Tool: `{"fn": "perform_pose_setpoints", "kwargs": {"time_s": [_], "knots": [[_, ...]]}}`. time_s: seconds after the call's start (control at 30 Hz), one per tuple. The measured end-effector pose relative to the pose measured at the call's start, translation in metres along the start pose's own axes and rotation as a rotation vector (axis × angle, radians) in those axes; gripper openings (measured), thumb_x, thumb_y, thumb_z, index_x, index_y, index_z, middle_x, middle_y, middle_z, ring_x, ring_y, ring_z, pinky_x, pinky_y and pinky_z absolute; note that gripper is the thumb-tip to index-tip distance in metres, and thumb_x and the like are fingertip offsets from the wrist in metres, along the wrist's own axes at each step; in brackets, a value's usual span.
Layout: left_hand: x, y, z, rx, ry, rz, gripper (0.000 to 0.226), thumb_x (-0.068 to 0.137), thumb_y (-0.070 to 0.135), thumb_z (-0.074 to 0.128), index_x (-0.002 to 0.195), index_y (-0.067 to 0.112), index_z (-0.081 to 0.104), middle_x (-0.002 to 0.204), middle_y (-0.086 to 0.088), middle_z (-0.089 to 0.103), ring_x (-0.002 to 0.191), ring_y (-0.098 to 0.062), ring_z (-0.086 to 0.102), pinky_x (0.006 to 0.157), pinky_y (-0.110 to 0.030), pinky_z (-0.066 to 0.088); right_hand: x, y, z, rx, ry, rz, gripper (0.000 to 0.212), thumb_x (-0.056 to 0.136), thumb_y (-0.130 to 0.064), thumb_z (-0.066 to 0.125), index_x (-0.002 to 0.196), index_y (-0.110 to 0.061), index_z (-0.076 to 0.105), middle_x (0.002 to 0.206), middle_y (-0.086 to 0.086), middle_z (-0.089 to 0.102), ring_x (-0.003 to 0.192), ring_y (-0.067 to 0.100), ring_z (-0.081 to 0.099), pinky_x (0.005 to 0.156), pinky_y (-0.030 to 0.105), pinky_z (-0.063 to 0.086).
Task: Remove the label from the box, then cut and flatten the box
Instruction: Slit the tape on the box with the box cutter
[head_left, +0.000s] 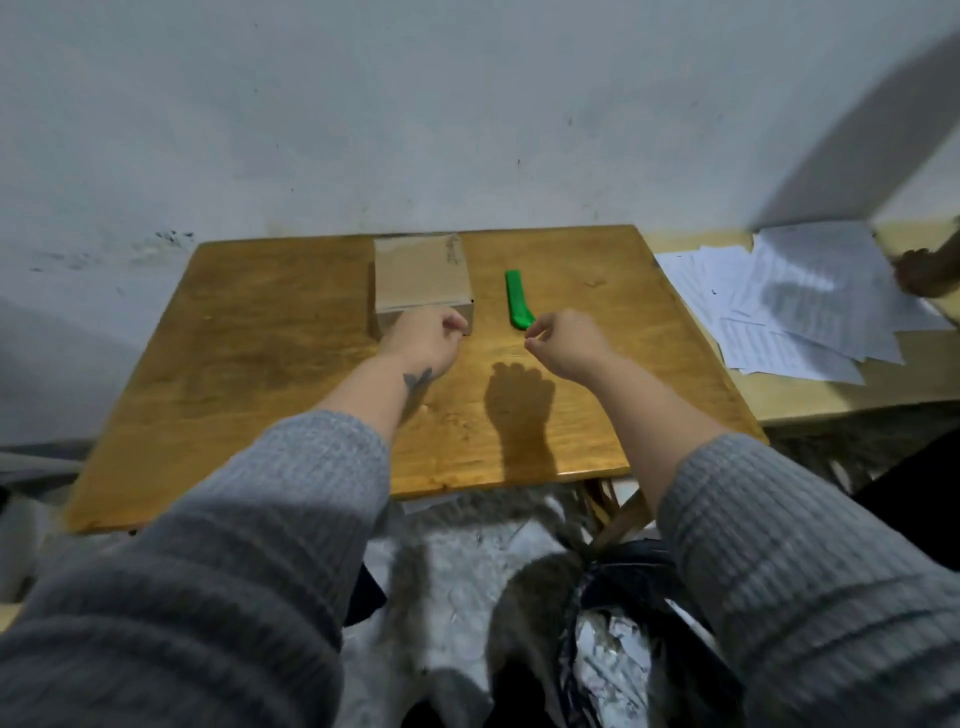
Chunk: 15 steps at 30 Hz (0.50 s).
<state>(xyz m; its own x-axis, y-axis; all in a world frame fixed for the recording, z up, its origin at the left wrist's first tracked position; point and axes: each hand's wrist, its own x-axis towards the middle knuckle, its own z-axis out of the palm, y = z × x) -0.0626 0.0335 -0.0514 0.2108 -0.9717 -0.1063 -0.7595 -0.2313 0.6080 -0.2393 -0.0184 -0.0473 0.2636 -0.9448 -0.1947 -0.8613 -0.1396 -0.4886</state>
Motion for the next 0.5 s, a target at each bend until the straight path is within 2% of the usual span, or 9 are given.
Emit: {"fn": "perform_pose_setpoints", "kwargs": {"time_s": [0.07,0.13,0.27,0.4,0.5], "knots": [[0.02,-0.005,-0.003,0.016,0.016,-0.008,0.018,0.094,0.026,0.05,0.103,0.034,0.064,0.125,0.002,0.062,0.117,-0.023,0.055,0.093,-0.031,0.044,0.023,-0.002,0.0,0.013,0.023,0.023,0.025,0.09,-0.028,0.054,0.11,-0.019,0.066,0.117,0.012,0.065,0.105,0.027,0.061,0.081,0.03,0.047],[0.04,-0.011,-0.003,0.064,0.058,-0.017,0.021,0.095,0.028,0.049,0.11,0.034,0.062,0.132,0.002,0.057,0.121,-0.024,0.052,0.091,-0.032,0.04,0.046,-0.001,0.002,0.025,0.043,0.047,0.026,0.09,-0.026,0.054,0.111,-0.019,0.066,0.117,0.012,0.066,0.105,0.027,0.061,0.083,0.03,0.047],[0.077,-0.027,0.001,0.132,0.137,-0.013,0.032,0.096,0.031,0.049,0.128,0.026,0.054,0.137,0.001,0.049,0.128,-0.023,0.045,0.105,-0.04,0.035,0.094,0.007,0.013,0.056,0.062,0.106,0.028,0.088,-0.024,0.057,0.115,-0.018,0.064,0.117,0.011,0.066,0.109,0.027,0.06,0.092,0.033,0.047],[0.111,-0.044,0.008,0.252,0.174,-0.034,0.05,0.098,0.037,0.042,0.145,0.021,0.036,0.155,-0.002,0.031,0.145,-0.021,0.021,0.119,-0.045,0.014,0.135,0.009,0.034,0.058,0.049,0.114,0.041,0.088,-0.031,0.059,0.127,-0.019,0.053,0.123,0.011,0.06,0.11,0.029,0.059,0.093,0.039,0.049],[0.126,-0.059,0.012,0.339,0.161,-0.06,0.058,0.1,0.045,0.029,0.151,0.019,0.022,0.16,-0.002,0.015,0.148,-0.018,0.006,0.119,-0.047,0.004,0.154,0.01,0.051,0.022,0.075,0.121,0.055,0.082,-0.037,0.066,0.13,-0.021,0.044,0.128,0.009,0.05,0.114,0.029,0.054,0.094,0.043,0.049]]}}
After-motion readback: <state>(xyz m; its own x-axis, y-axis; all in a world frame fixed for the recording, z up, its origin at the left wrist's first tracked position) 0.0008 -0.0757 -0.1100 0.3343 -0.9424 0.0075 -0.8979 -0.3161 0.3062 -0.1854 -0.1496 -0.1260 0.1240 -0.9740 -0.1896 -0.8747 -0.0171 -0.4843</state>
